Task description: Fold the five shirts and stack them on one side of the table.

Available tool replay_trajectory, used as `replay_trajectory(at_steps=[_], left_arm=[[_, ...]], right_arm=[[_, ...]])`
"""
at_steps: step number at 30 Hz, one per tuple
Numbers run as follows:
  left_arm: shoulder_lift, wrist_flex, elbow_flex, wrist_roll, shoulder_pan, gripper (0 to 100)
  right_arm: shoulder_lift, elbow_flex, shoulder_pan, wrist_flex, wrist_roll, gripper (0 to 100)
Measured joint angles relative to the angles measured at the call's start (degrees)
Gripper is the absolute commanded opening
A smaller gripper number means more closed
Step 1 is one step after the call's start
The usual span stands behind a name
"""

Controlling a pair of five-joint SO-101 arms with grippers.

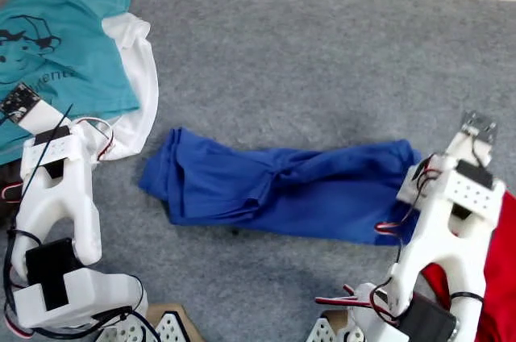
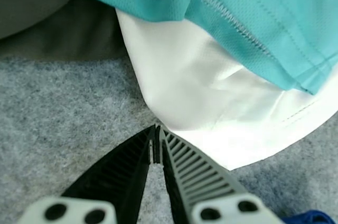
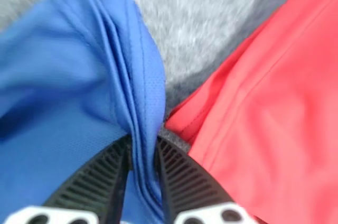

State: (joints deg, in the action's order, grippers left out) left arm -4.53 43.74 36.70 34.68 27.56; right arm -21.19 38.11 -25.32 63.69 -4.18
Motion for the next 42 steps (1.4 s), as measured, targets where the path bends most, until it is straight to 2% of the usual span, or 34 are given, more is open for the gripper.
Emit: replay_trajectory(at_steps=[5, 10, 15, 21, 26, 31, 42], left_arm=[[0.0, 0.0, 0.0, 0.0, 0.0, 1], [0.0, -2.1, 0.4, 0.0, 2.4, 1], [0.0, -2.8, 0.4, 0.1, 5.2, 1], [0.0, -2.8, 0.4, 0.0, 5.4, 1], [0.0, -2.8, 0.4, 0.0, 5.4, 1], [0.0, -2.8, 0.4, 0.0, 5.4, 1], [0.0, -2.8, 0.4, 0.0, 5.4, 1]], right_arm=[[0.0, -9.1, 8.2, 9.5, 1.8, 0.6], [0.0, -16.7, 23.2, 14.2, 7.9, 0.6], [0.0, -19.2, 41.5, 10.8, 14.2, 0.6], [0.0, -19.2, 59.7, 0.1, 15.5, 0.6], [0.5, -16.6, 67.6, -11.1, 15.5, 0.6], [6.5, -14.2, 72.2, -20.0, 15.5, 0.6], [21.3, -18.3, 79.2, -22.7, 16.0, 0.6]])
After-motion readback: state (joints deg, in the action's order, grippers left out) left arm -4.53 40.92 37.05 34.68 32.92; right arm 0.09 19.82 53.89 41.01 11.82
